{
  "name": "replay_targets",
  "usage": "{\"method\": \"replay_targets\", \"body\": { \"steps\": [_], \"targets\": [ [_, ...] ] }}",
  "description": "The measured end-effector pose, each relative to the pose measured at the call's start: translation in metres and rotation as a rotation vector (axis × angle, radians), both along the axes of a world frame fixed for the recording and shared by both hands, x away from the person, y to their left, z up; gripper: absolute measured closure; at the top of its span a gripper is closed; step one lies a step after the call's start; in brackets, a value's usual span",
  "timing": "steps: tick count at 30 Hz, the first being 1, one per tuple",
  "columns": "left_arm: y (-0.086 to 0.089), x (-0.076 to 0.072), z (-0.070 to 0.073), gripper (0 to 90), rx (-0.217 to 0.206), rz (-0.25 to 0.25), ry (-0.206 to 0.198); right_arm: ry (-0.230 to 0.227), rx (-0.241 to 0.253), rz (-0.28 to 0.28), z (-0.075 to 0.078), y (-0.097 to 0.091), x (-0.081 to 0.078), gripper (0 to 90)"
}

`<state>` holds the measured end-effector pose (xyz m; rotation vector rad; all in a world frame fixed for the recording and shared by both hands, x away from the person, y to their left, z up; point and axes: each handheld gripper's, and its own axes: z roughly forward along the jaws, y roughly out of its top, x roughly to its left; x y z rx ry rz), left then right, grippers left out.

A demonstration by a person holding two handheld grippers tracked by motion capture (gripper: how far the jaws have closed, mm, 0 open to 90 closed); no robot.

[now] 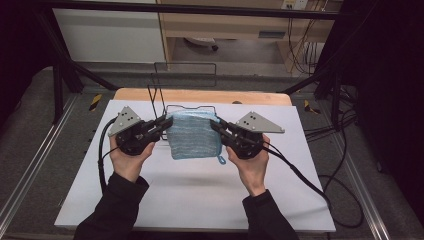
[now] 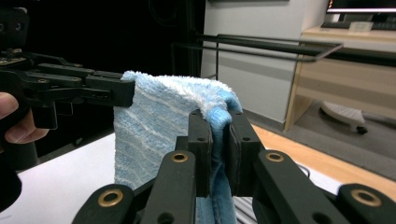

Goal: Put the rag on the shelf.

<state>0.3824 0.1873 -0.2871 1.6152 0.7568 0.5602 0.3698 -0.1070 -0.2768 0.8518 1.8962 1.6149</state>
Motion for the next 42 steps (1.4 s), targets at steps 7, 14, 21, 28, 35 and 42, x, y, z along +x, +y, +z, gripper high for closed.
{"method": "replay_targets", "body": {
  "steps": [7, 14, 21, 28, 35, 42],
  "targets": [
    [0.001, 0.006, 0.007, 80.3, -0.025, 0.016, -0.024, -0.030, -0.004, -0.013, 0.010, 0.004, 0.005, 82.3],
    [0.003, 0.011, 0.019, 80.5, -0.041, 0.030, -0.056, -0.069, -0.010, -0.025, 0.022, 0.008, 0.009, 82.3],
    [0.005, 0.013, 0.033, 80.5, -0.060, 0.039, -0.092, -0.112, -0.012, -0.036, 0.037, 0.011, 0.012, 82.4],
    [0.006, 0.018, 0.045, 80.7, -0.080, 0.054, -0.120, -0.148, -0.012, -0.046, 0.049, 0.015, 0.016, 82.5],
    [0.008, 0.021, 0.056, 80.8, -0.099, 0.062, -0.146, -0.174, -0.004, -0.054, 0.060, 0.018, 0.020, 82.6],
    [0.010, 0.025, 0.068, 80.9, -0.121, 0.073, -0.170, -0.196, 0.009, -0.058, 0.072, 0.021, 0.026, 82.6]
  ]
}}
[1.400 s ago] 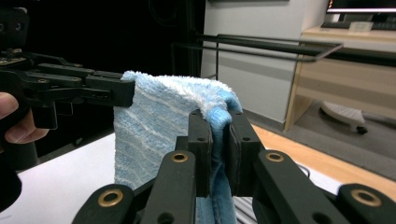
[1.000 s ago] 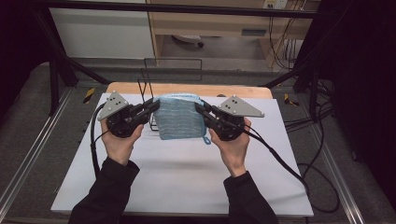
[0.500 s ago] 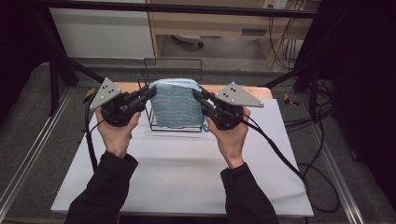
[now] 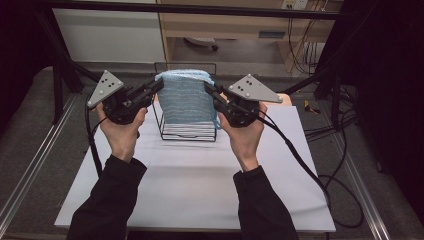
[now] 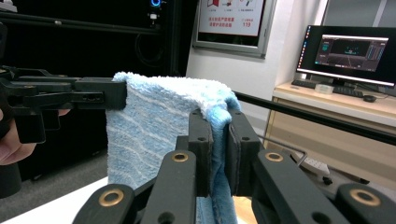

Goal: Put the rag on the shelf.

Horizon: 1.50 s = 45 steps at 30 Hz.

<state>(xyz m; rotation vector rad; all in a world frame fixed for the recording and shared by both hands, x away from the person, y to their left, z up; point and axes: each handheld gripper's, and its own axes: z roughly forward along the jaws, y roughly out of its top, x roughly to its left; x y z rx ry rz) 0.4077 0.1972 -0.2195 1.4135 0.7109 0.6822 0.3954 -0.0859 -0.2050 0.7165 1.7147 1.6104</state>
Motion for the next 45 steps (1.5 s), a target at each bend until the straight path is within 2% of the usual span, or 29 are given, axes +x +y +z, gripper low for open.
{"method": "replay_targets", "body": {
  "steps": [10, 32, 37, 45],
  "targets": [
    [0.001, 0.009, 0.015, 80.9, -0.016, 0.018, -0.027, -0.020, 0.023, -0.006, 0.013, 0.003, 0.011, 82.7],
    [0.002, 0.029, 0.042, 81.0, -0.067, 0.033, -0.054, -0.057, 0.044, -0.021, 0.044, 0.008, 0.035, 82.7],
    [0.004, 0.034, 0.045, 81.0, -0.074, 0.040, -0.051, -0.058, 0.049, -0.018, 0.048, 0.009, 0.041, 82.7],
    [0.004, 0.037, 0.054, 81.0, -0.075, 0.047, -0.068, -0.063, 0.067, -0.009, 0.052, 0.009, 0.047, 82.8]
  ]
}}
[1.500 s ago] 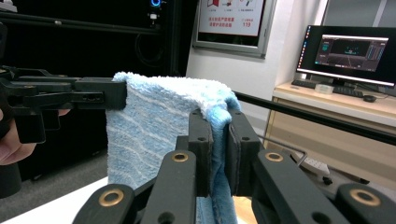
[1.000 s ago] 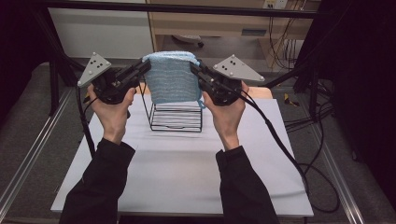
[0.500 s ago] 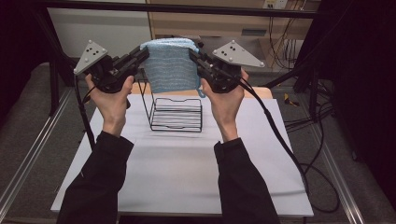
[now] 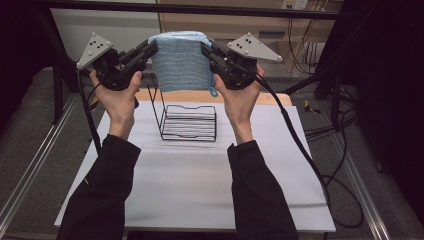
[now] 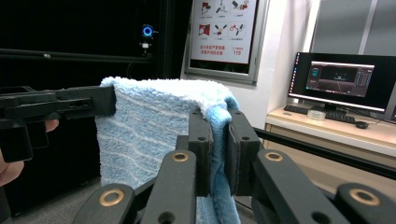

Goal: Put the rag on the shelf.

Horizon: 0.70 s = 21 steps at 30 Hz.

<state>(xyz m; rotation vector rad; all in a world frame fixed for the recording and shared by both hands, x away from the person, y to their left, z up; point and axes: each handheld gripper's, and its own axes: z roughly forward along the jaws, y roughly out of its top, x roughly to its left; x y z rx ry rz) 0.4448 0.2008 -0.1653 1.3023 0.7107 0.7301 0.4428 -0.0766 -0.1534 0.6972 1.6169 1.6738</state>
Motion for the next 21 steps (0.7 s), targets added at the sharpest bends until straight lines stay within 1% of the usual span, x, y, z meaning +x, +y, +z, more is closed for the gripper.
{"method": "replay_targets", "body": {
  "steps": [7, 11, 13, 15, 16, 17, 20, 21],
  "targets": [
    [0.002, 0.005, 0.008, 81.0, -0.008, 0.014, -0.014, -0.021, 0.000, 0.003, 0.009, 0.003, 0.005, 82.8],
    [0.000, 0.007, 0.011, 81.0, -0.005, 0.021, -0.030, -0.019, 0.009, 0.001, 0.010, 0.003, 0.010, 82.8],
    [0.000, 0.009, 0.011, 81.0, -0.007, 0.026, -0.031, -0.022, 0.013, -0.001, 0.012, 0.003, 0.011, 82.8],
    [0.000, 0.012, 0.012, 81.0, -0.018, 0.025, -0.030, -0.029, 0.007, -0.004, 0.014, 0.004, 0.012, 82.8],
    [0.000, 0.013, 0.012, 81.0, -0.023, 0.024, -0.041, -0.031, 0.004, -0.004, 0.015, 0.004, 0.013, 82.8],
    [0.000, 0.013, 0.012, 81.0, -0.028, 0.021, -0.030, -0.034, 0.003, -0.006, 0.016, 0.003, 0.013, 82.7],
    [0.000, 0.015, 0.013, 81.0, -0.030, 0.027, -0.035, -0.036, -0.001, -0.006, 0.018, 0.004, 0.015, 82.8],
    [0.001, 0.017, 0.014, 81.0, -0.030, 0.034, -0.050, -0.039, -0.006, -0.006, 0.019, 0.005, 0.016, 82.8]
  ]
}}
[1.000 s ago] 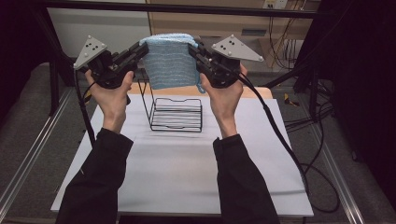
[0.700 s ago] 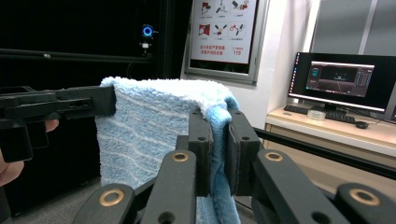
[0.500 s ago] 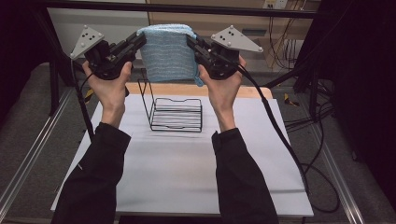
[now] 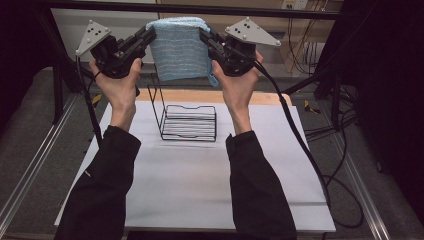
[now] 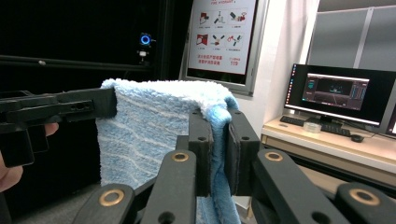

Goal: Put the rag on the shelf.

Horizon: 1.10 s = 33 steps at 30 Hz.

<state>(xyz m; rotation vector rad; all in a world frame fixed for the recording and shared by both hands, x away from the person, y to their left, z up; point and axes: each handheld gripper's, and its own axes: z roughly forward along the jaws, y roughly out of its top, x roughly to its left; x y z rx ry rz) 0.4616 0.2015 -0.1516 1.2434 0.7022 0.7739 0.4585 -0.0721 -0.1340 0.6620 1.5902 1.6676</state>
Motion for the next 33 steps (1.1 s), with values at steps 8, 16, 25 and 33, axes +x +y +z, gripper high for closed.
{"method": "replay_targets", "body": {
  "steps": [8, 16, 25, 33],
  "targets": [
    [0.003, 0.008, 0.001, 81.0, -0.007, 0.009, 0.008, -0.003, -0.003, 0.004, 0.003, 0.005, 0.009, 82.8],
    [0.003, 0.021, -0.005, 81.0, 0.003, 0.032, 0.029, 0.016, -0.012, 0.002, -0.003, 0.008, 0.021, 82.8],
    [0.001, 0.036, -0.015, 81.0, 0.034, 0.046, 0.064, 0.047, -0.027, -0.016, -0.014, 0.010, 0.032, 82.8],
    [0.002, 0.043, -0.033, 81.0, 0.042, 0.033, 0.094, 0.083, -0.049, -0.022, -0.029, 0.010, 0.038, 82.8]
  ]
}}
